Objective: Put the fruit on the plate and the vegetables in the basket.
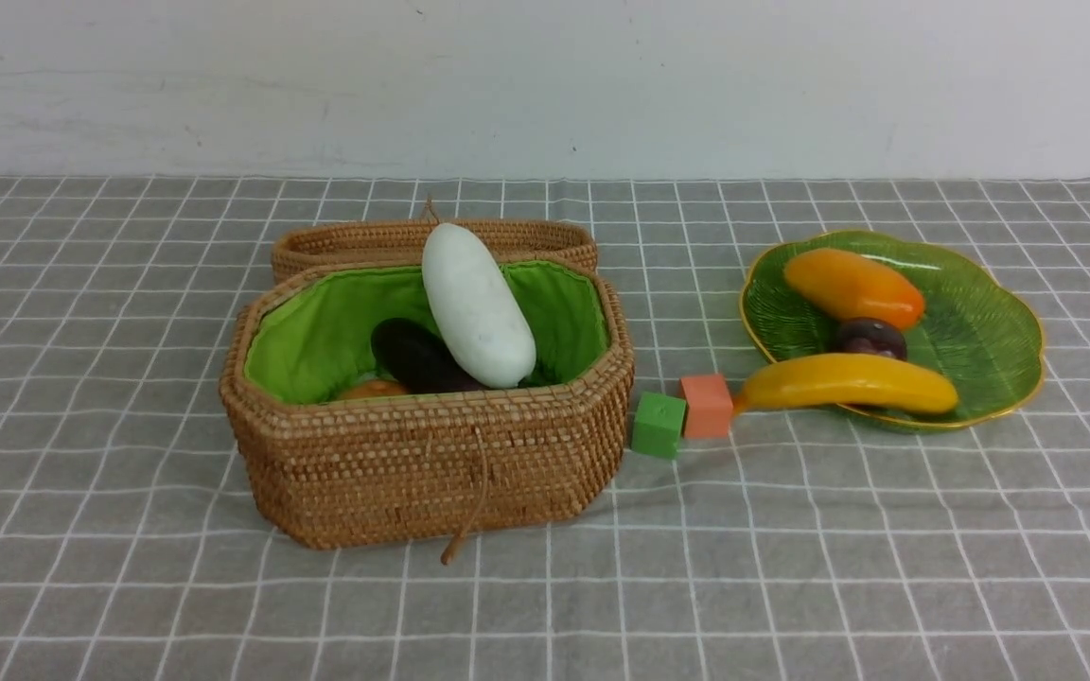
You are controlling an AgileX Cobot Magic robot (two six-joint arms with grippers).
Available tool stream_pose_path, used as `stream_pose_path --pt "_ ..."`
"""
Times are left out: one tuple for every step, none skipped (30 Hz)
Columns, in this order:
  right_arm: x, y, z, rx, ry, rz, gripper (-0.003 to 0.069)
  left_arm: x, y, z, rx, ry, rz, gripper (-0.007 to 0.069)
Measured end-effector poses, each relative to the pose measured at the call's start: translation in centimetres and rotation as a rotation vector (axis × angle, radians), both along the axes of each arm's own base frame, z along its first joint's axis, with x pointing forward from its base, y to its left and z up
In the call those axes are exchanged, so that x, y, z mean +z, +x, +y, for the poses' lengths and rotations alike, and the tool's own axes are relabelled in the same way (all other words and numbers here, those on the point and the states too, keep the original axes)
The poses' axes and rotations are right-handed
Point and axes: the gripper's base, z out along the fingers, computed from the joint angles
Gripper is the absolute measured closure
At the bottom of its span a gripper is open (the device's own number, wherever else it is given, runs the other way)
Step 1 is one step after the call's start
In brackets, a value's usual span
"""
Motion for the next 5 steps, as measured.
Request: stream_pose_path --pt "0.0 0.0 0.0 0.0 0.0 0.0 0.0559 0.0 0.0 0.0 0.0 0.0 0.0 0.0386" --pt "0.0 0.0 0.0 0.0 0.0 0.0 0.0558 0.0 0.0 0.0 0.0 0.0 0.0 0.0386" --pt "0.0 0.0 0.0 0.0 0.0 0.0 0.0557 0.0 0.0 0.0 0.0 0.0 0.0 0.0386" --pt "0.0 0.0 0.0 0.0 0.0 0.0 0.0556 0.0 0.0 0.0 0.0 0.0 0.0 0.0386" --pt "0.0 0.0 0.0 0.0 0.0 0.0 0.0556 0.0 0.0 0.0 0.0 0.0 0.0 0.0386"
